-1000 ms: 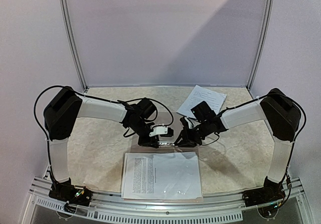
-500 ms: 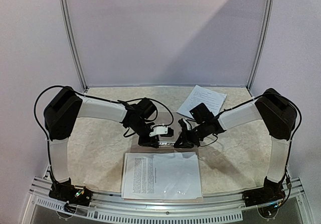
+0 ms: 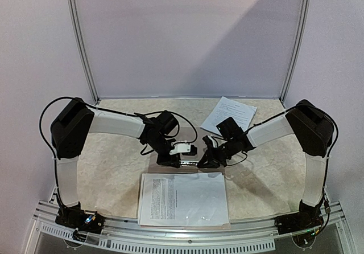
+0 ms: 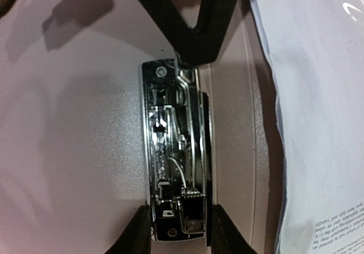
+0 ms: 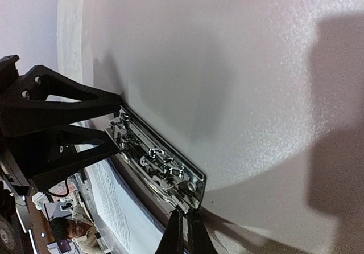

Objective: Put the files into the folder
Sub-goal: Open the spring clip on the folder with some files.

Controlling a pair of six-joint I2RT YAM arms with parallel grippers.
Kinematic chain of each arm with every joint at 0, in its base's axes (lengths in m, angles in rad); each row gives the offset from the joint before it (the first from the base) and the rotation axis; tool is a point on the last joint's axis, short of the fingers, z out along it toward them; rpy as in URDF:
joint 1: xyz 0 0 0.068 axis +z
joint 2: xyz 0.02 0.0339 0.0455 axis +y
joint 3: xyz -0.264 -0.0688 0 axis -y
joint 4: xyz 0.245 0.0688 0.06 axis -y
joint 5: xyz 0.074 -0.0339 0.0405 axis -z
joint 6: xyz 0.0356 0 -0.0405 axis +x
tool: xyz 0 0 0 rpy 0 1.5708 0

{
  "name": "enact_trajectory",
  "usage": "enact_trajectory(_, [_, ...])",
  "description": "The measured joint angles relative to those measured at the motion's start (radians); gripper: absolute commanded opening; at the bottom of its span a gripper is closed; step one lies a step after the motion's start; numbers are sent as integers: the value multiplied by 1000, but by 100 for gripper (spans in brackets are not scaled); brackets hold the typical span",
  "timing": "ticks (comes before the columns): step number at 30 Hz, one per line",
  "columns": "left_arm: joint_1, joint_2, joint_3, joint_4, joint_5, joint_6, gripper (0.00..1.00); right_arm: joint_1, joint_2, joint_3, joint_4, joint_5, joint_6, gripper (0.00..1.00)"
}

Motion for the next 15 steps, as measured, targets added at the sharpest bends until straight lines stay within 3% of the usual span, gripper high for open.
enact_trajectory(15, [0, -6, -4, -7, -11, 16, 30, -6, 25, 85, -90, 3, 27, 0])
